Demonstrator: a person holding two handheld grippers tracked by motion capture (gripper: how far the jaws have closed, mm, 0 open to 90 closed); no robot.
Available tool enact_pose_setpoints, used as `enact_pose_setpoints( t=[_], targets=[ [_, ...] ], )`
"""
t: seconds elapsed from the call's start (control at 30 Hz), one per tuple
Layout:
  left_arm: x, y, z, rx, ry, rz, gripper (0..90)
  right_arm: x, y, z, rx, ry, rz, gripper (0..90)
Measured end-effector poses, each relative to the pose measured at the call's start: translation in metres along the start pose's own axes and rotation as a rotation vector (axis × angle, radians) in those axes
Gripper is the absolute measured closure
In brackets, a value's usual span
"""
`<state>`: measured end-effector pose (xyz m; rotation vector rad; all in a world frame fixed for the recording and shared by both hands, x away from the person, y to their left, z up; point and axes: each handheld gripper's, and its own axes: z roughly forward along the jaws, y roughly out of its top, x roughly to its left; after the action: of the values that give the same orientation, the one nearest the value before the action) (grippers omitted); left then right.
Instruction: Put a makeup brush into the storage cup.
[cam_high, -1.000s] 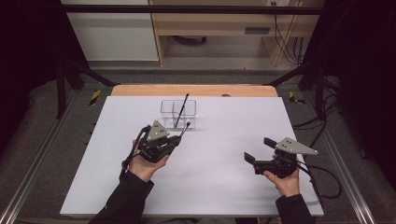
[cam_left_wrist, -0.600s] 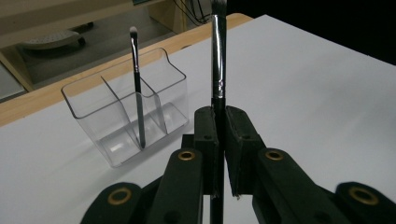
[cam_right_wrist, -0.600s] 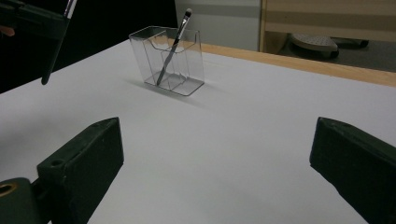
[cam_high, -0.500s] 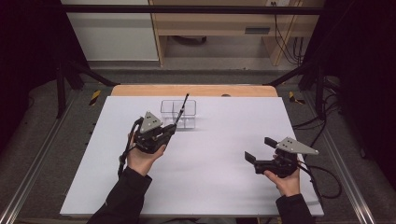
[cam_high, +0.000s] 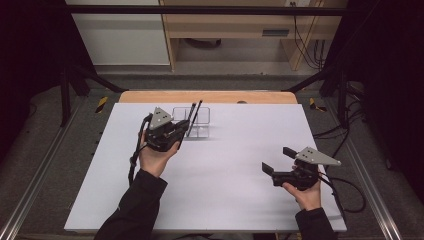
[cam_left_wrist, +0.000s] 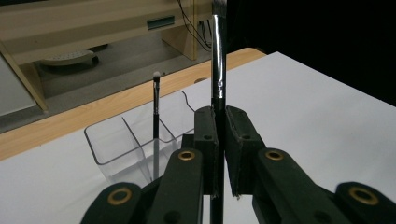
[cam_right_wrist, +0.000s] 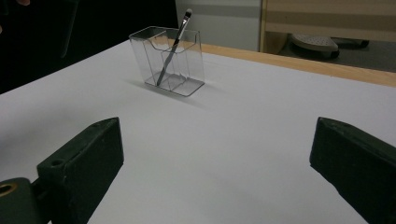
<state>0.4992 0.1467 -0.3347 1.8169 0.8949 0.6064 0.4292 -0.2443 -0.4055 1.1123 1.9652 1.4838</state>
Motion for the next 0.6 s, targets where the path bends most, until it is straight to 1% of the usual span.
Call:
enact_pose_setpoints(
  t=[0.13,0.2,0.37,0.43,0.6],
  targets=[
    [0.005,0.008,0.003,-0.016,0.012,-0.008,84.0,0.0,-0.001,0.001,0.003,0.002,-0.005,3.1],
    [0.008,0.011,0.005,-0.022,0.0,-0.016,84.0,0.0,-0.001,0.001,0.006,0.003,-0.008,3.1],
    [0.011,0.016,0.012,-0.018,0.012,-0.011,84.0,0.0,-0.001,0.002,0.009,0.002,-0.01,3.1],
    [0.014,0.017,0.015,-0.021,0.013,-0.018,84.0,0.0,-0.001,0.002,0.008,0.001,-0.007,3.0],
    [0.021,0.022,0.024,-0.024,0.031,-0.031,84.0,-0.001,-0.002,0.003,0.011,0.001,-0.002,3.0]
  ],
)
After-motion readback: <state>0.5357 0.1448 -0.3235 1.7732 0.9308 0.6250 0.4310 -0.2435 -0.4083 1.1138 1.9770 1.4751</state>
